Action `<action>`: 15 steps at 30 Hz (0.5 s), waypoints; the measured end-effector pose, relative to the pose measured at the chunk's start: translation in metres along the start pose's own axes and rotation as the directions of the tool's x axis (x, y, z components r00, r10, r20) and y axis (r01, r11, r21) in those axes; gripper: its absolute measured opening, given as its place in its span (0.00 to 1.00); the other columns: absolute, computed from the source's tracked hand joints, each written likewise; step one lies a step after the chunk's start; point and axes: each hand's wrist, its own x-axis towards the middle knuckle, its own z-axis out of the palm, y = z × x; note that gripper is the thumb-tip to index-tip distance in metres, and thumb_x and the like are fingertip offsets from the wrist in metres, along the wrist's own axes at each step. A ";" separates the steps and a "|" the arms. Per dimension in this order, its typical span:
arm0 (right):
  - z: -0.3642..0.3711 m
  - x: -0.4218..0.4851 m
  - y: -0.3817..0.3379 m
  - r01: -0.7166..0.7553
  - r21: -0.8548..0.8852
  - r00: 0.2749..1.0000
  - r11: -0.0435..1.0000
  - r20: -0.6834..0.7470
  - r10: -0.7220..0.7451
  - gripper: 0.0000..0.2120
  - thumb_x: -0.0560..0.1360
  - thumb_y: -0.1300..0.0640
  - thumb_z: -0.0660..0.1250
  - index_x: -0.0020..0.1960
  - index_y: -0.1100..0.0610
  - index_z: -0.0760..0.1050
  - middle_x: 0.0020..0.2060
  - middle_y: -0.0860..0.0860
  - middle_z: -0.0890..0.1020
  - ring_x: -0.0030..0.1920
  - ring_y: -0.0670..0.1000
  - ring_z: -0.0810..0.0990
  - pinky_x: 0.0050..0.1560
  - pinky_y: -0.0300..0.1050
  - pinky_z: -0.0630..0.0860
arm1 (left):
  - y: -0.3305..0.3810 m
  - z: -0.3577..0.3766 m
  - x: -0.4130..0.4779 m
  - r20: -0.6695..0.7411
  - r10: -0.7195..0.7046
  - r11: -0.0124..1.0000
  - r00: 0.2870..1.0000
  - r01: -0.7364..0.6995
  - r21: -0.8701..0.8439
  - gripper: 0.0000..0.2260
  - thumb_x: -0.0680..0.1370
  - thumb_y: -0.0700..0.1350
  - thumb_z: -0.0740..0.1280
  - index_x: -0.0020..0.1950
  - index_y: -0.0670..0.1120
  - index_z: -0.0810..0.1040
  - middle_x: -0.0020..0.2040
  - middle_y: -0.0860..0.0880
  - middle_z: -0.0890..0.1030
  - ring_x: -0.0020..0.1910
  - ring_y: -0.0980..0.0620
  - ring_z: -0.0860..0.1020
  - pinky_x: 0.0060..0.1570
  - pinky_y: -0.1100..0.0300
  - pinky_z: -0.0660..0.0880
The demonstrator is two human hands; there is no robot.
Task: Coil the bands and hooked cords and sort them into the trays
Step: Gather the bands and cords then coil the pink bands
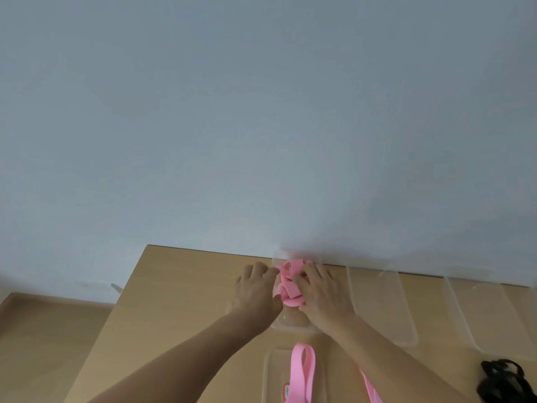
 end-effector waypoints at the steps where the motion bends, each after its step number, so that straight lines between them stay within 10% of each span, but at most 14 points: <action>1: 0.001 -0.001 0.000 -0.014 -0.004 1.000 1.000 -0.005 0.014 0.27 0.53 0.47 0.80 0.50 0.51 0.82 0.44 0.51 0.81 0.45 0.54 0.82 0.40 0.46 0.78 | 0.001 0.001 0.003 -0.016 0.084 0.994 0.996 -0.083 0.076 0.18 0.77 0.51 0.63 0.67 0.52 0.74 0.63 0.52 0.72 0.65 0.48 0.67 0.60 0.57 0.64; 5: 0.004 -0.004 0.002 -0.056 0.019 0.998 0.998 0.020 0.055 0.27 0.52 0.45 0.80 0.49 0.51 0.81 0.44 0.50 0.81 0.46 0.54 0.81 0.40 0.46 0.78 | 0.009 0.006 0.018 -0.019 0.268 0.925 0.963 -0.252 0.286 0.09 0.73 0.47 0.67 0.50 0.50 0.83 0.52 0.49 0.80 0.58 0.45 0.75 0.60 0.53 0.67; 11: 0.011 -0.009 0.006 -0.037 0.178 0.999 0.983 -0.027 0.042 0.19 0.70 0.46 0.70 0.59 0.52 0.77 0.54 0.49 0.79 0.58 0.54 0.77 0.52 0.50 0.75 | 0.010 0.013 0.026 0.039 0.232 0.901 0.972 -0.229 0.369 0.09 0.75 0.47 0.65 0.51 0.49 0.82 0.48 0.49 0.81 0.60 0.43 0.73 0.66 0.50 0.64; 15: 0.012 -0.017 0.010 -0.024 0.162 0.989 0.987 -0.142 0.048 0.09 0.69 0.50 0.68 0.48 0.51 0.79 0.47 0.47 0.80 0.49 0.54 0.79 0.45 0.50 0.77 | 0.015 0.009 0.023 -0.030 0.260 0.901 0.965 -0.231 0.367 0.08 0.59 0.49 0.78 0.35 0.52 0.83 0.34 0.53 0.80 0.43 0.47 0.80 0.52 0.52 0.78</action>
